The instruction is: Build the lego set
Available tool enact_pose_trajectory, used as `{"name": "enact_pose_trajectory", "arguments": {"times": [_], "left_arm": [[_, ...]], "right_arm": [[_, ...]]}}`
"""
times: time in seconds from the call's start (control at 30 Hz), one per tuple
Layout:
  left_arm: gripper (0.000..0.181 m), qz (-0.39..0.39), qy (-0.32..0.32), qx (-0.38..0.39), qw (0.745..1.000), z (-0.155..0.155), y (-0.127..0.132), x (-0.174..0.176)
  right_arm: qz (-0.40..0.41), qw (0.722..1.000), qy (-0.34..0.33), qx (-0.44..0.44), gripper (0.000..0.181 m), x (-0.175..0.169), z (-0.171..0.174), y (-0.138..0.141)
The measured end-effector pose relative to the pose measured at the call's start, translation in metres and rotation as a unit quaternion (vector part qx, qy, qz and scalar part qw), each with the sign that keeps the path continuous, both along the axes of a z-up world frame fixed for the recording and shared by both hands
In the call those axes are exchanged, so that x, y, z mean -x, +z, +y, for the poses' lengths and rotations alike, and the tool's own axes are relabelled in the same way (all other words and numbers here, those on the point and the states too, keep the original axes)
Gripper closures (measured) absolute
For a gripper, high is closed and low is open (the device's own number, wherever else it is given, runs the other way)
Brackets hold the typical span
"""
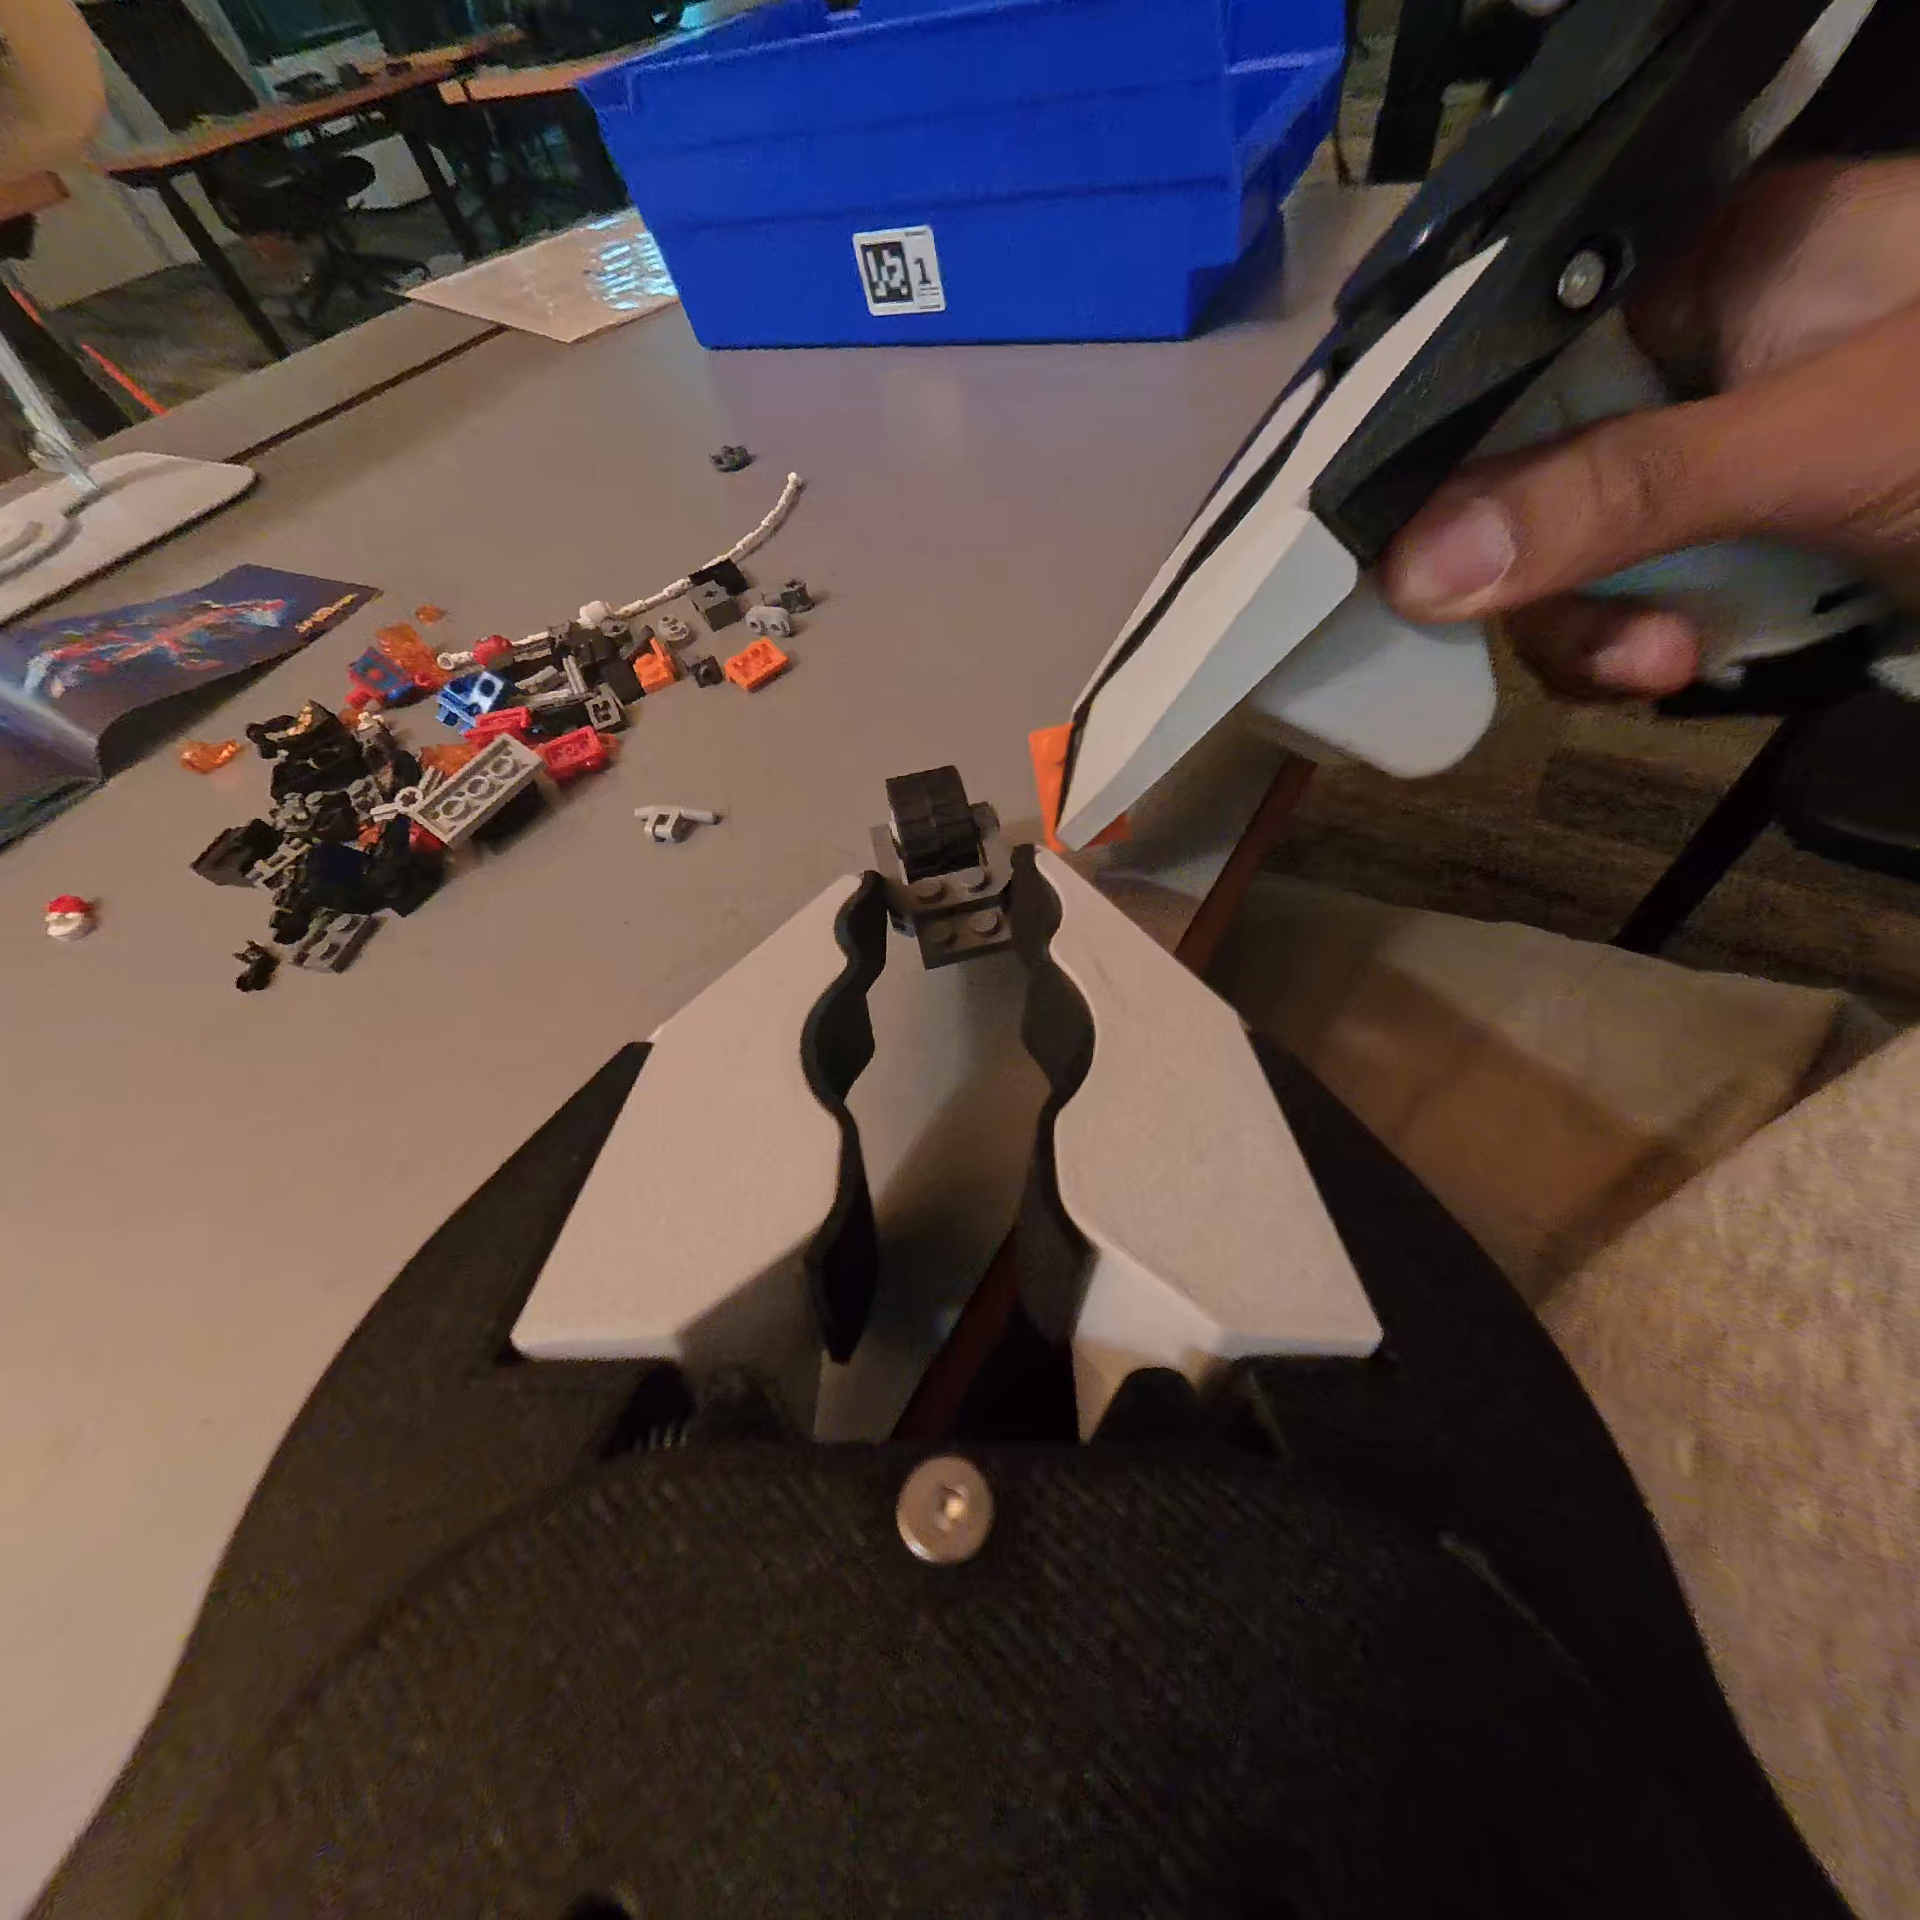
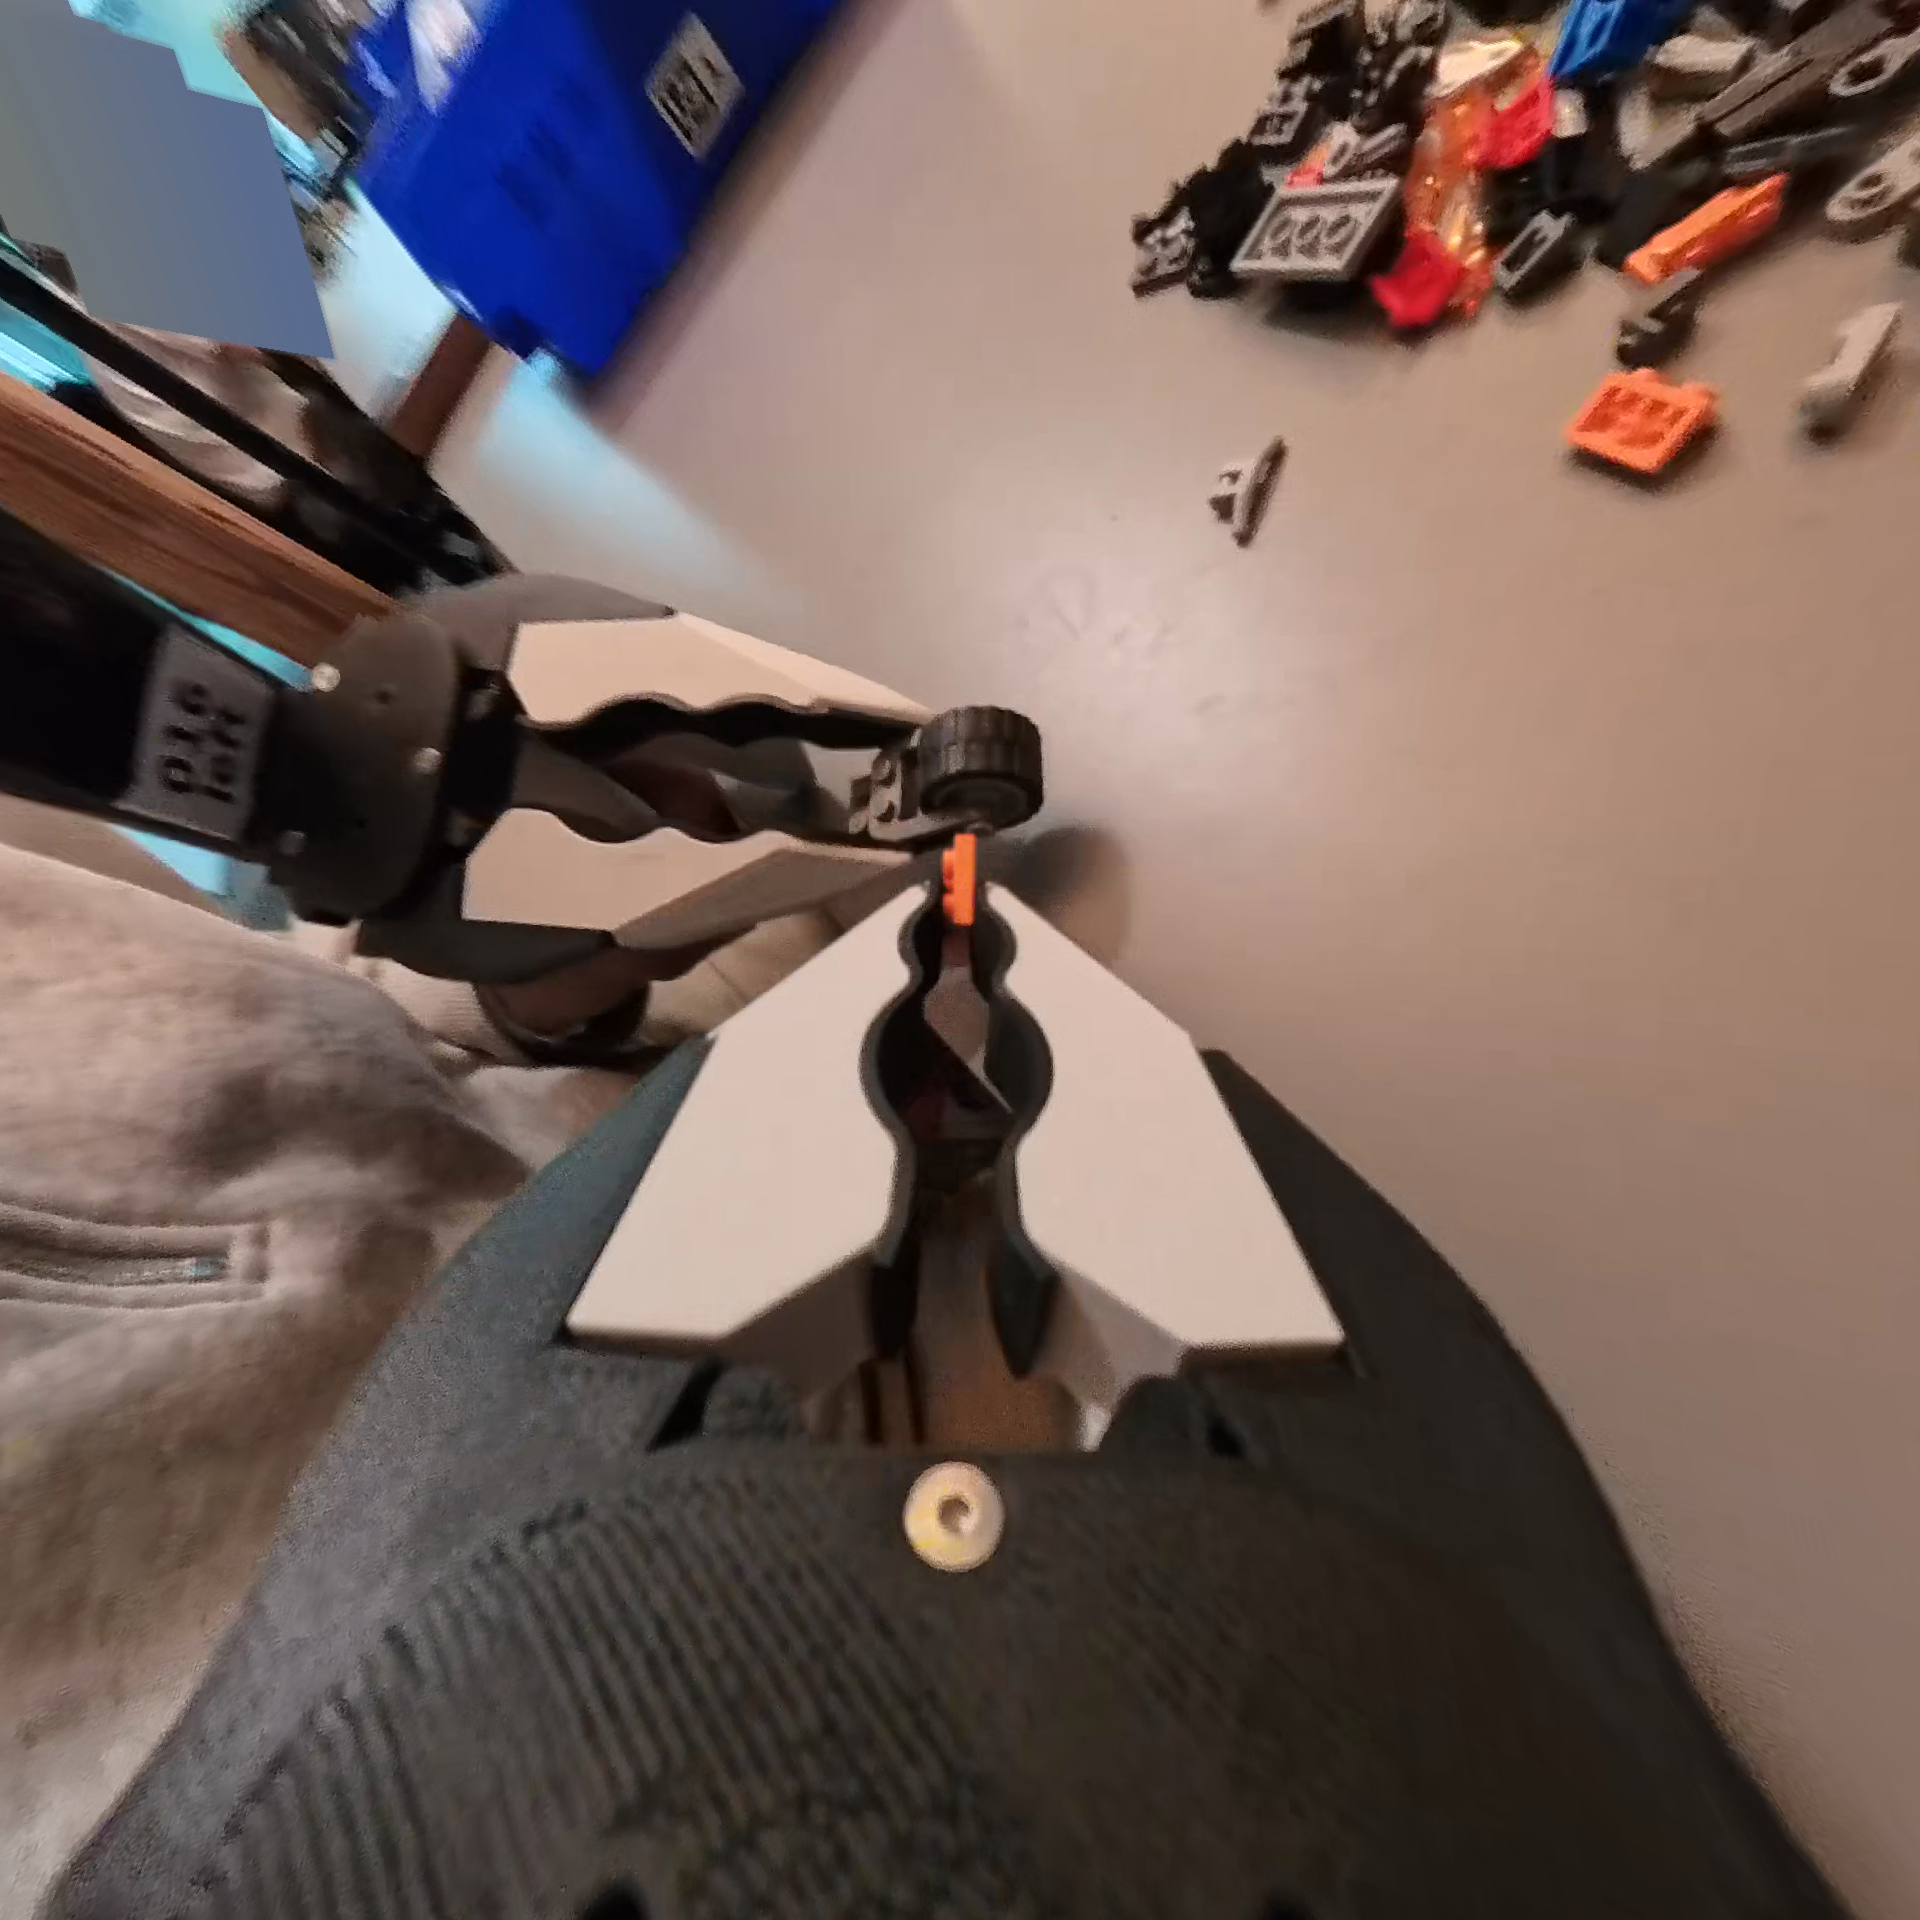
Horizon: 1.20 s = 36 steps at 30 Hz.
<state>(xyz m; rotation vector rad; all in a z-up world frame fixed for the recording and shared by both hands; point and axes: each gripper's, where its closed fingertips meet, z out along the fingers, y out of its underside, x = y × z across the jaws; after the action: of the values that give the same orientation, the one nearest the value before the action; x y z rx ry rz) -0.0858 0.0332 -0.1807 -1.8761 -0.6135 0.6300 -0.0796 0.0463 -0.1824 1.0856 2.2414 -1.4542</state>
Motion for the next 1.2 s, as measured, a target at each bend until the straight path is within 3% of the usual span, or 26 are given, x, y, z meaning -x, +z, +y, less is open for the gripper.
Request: {"name": "enact_pose_trajectory", "arguments": {"times": [0.13,0.37,0.9,1.2], "left_arm": [[0.155,-0.011,-0.005,-0.003,1.0,0.001,-0.001,-0.001],[0.155,-0.018,-0.008,0.01,1.0,0.003,-0.003,-0.002],[0.155,-0.002,-0.014,0.019,1.0,0.004,-0.004,-0.004],[0.155,-0.005,-0.013,0.012,1.0,0.004,-0.003,-0.003]], "right_arm": [[-0.048,0.995,-0.014,0.09,0.179,0.005,0.002,0.005],[-0.108,0.979,-0.035,0.169,0.179,0.011,0.008,0.01],[-0.177,0.963,-0.033,0.202,0.179,0.009,0.001,0.009],[-0.15,0.972,-0.034,0.179,0.179,0.011,0.002,0.01]]}}
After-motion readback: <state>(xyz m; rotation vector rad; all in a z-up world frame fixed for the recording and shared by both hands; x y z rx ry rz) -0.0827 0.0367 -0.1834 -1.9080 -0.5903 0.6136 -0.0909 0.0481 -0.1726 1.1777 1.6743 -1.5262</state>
